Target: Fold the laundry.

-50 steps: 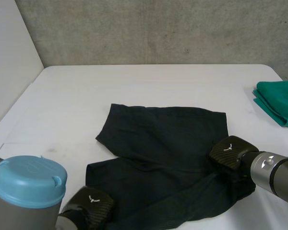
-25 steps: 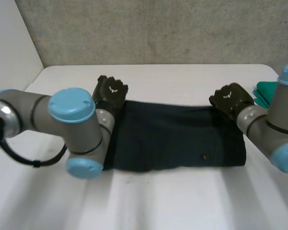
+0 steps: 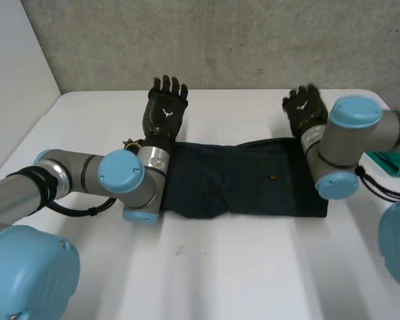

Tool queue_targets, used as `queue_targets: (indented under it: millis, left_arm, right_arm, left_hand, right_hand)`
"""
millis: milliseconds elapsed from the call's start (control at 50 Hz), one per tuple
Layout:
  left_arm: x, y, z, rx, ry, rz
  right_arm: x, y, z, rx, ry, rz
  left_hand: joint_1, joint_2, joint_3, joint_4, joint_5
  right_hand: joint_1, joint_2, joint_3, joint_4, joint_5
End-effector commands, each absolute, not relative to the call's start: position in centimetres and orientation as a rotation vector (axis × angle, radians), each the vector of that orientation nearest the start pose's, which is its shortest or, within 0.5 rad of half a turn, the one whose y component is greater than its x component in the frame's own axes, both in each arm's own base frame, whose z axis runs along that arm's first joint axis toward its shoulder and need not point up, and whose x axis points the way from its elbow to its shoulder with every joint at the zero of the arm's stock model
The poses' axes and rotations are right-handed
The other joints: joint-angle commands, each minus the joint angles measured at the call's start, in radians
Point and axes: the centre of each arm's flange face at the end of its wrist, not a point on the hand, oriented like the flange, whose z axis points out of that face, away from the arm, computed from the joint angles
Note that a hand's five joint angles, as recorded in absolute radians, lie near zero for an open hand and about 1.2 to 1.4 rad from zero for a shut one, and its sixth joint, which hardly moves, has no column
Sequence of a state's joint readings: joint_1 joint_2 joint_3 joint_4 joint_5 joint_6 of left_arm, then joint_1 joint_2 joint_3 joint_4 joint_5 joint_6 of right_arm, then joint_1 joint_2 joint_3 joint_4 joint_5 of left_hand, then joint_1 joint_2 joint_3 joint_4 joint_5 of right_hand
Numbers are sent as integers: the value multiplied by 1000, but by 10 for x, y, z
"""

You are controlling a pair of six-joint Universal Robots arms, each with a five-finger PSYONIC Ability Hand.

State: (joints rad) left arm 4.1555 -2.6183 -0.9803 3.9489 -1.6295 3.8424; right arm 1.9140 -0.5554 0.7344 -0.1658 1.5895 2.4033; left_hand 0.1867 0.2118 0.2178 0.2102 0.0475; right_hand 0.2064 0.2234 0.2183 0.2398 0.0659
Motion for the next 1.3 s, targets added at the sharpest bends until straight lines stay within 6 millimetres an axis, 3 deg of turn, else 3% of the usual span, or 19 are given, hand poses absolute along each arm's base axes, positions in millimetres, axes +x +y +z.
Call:
queue_targets:
  millis: [20,60,100,180,260,320,360,480,580,680,760,840,900,1040,1140,1200,1220,1240,1300]
  left_arm:
    - [-367,-342,179,862,1420,-2565]
    - [-361,-332,186,870,1479,-2564]
    - [-350,-314,201,889,1612,-2543]
    - [-333,-285,202,923,1953,-2430]
    - [-321,-259,190,921,2365,-2242]
    - [-316,-246,181,903,2628,-2097]
    - [-315,-242,179,898,2702,-2050]
    - [-315,-242,175,898,2722,-2033]
    - [-315,-243,174,898,2721,-2035]
    - [-315,-242,174,901,2722,-2033]
    - [-315,-241,175,901,2720,-2035]
    - [-313,-239,174,899,2725,-2025]
    - [-312,-238,179,897,2714,-2047]
    - [-312,-237,184,892,2703,-2065]
    - [-311,-239,184,881,2699,-2066]
    - [-309,-242,184,867,2697,-2065]
    - [-307,-244,186,848,2690,-2067]
    - [-306,-245,186,839,2687,-2068]
    - [-300,-250,192,771,2653,-2086]
  right_arm:
    - [273,-403,241,-978,2084,-2447]
    - [266,-379,259,-988,2104,-2391]
    - [260,-353,260,-1045,2180,-2237]
    - [254,-321,222,-1116,2356,-1850]
    - [235,-311,191,-940,2446,-1610]
    - [228,-311,178,-866,2414,-1556]
    - [224,-311,166,-845,2384,-1545]
    - [221,-324,138,-830,2382,-1645]
    - [218,-333,130,-806,2411,-1698]
    - [215,-339,119,-819,2440,-1682]
    - [206,-342,123,-842,2463,-1713]
    - [188,-349,142,-845,2474,-1795]
    - [178,-348,170,-918,2465,-1885]
    - [159,-350,185,-1163,2543,-1907]
    - [162,-360,203,-1388,2485,-2041]
    - [183,-358,218,-1501,2390,-2126]
    - [195,-355,222,-1544,2333,-2149]
    - [226,-343,228,-1621,2195,-2178]
    - [283,-315,229,-1770,1912,-2184]
  left_hand:
    - [-12,-37,-43,-36,-48]
    - [-12,-37,-43,-36,-48]
    - [-6,-31,-37,-29,-41]
    - [-3,-28,-34,-26,-38]
    - [-3,-28,-34,-26,-38]
    - [0,-25,-31,-23,-35]
    - [0,-25,-31,-23,-35]
    - [3,-22,-28,-20,-32]
    - [3,-22,-28,-20,-32]
    - [3,-22,-28,-20,-32]
    - [3,-22,-28,-20,-32]
    - [3,-22,-28,-20,-32]
    - [3,-22,-28,-20,-32]
    - [3,-22,-28,-20,-32]
    - [3,-22,-28,-20,-32]
    - [3,-22,-28,-20,-32]
    - [0,-25,-31,-23,-35]
    - [0,-25,-31,-23,-35]
    - [-5,-31,-37,-29,-41]
  right_hand:
    - [-32,-49,-44,-65,-66]
    - [-32,-49,-44,-65,-66]
    - [-32,-49,-44,-65,-66]
    - [-32,-49,-44,-65,-66]
    - [-32,-49,-44,-65,-66]
    - [19,2,7,-14,-15]
    - [78,61,66,45,44]
    - [266,249,254,232,232]
    - [489,472,477,455,455]
    - [1154,1137,1143,1121,1120]
    - [1190,1173,1178,1156,1156]
    - [1190,1173,1178,1156,1156]
    - [1190,1173,1178,1156,1156]
    - [1190,1173,1178,1156,1156]
    - [1190,1173,1178,1156,1156]
    - [1190,1173,1178,1156,1156]
    - [1190,1173,1178,1156,1156]
    - [1190,1173,1178,1156,1156]
    - [1190,1173,1178,1156,1156]
